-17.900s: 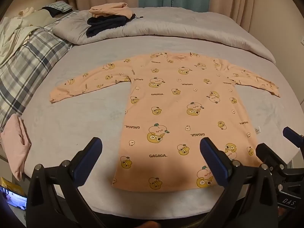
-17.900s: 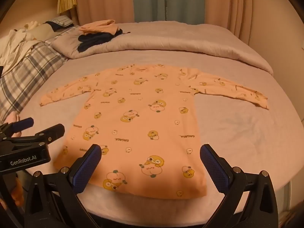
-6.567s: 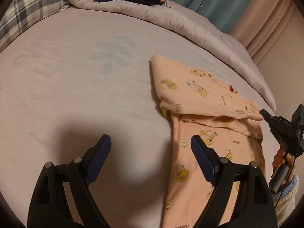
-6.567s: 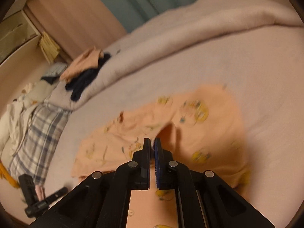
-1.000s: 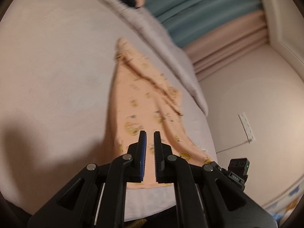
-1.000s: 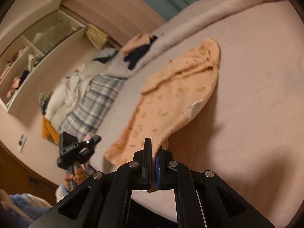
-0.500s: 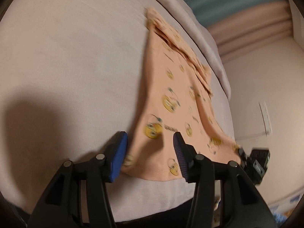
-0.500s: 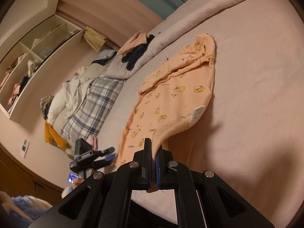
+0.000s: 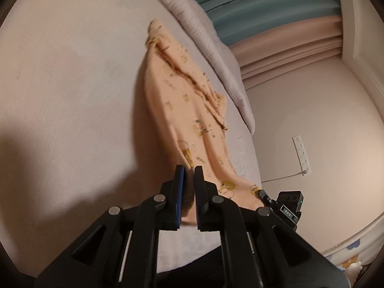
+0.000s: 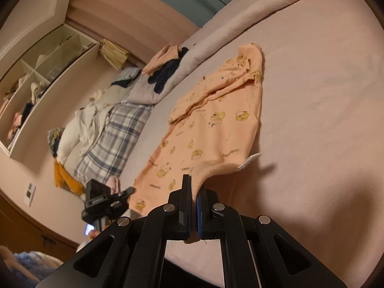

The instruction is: Fold small clothes

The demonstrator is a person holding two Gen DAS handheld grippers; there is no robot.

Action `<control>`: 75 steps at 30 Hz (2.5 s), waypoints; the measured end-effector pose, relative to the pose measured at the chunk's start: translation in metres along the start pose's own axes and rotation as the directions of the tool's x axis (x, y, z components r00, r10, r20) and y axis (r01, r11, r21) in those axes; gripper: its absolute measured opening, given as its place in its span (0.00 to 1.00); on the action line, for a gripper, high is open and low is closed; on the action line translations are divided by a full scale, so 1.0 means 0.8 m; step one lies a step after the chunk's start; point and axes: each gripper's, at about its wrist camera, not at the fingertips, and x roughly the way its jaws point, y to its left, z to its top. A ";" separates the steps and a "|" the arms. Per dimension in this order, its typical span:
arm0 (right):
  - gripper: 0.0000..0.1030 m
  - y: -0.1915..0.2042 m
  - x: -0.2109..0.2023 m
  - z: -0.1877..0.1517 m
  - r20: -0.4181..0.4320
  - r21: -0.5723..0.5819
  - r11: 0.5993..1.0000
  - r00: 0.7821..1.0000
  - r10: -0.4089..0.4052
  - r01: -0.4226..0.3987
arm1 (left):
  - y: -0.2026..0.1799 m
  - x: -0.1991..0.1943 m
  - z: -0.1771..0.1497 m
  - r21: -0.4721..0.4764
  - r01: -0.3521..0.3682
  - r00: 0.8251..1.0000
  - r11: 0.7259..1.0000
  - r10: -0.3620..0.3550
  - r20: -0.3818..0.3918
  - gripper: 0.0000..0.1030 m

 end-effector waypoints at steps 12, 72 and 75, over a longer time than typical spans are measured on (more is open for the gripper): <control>0.05 -0.007 0.006 0.003 -0.010 0.019 1.000 1.000 -0.001 0.001 | -0.010 0.025 0.000 0.040 -0.052 0.997 0.998 0.054 -0.055 0.05; 0.05 0.002 0.086 0.212 0.157 -0.053 0.997 0.987 -0.043 0.051 | -0.076 0.098 0.243 0.106 -0.062 0.996 0.992 0.054 0.072 0.02; 0.05 -0.010 0.104 0.235 0.160 -0.027 0.997 0.984 -0.073 0.078 | -0.064 0.122 0.279 0.068 -0.063 0.997 0.996 0.060 0.058 0.02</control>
